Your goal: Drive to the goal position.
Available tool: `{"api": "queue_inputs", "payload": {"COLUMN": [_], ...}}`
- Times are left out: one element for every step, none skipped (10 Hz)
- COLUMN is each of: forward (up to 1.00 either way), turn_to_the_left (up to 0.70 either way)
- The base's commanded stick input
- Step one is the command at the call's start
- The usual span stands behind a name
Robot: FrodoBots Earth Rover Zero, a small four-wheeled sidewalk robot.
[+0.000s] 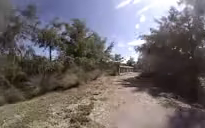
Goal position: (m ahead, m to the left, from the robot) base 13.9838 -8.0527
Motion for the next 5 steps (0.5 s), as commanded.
{"api": "queue_inputs", "payload": {"forward": [0.7,0.7,0.7,0.7,0.7], "turn_to_the_left": [0.0,0.0,0.0,-0.13,-0.27]}}
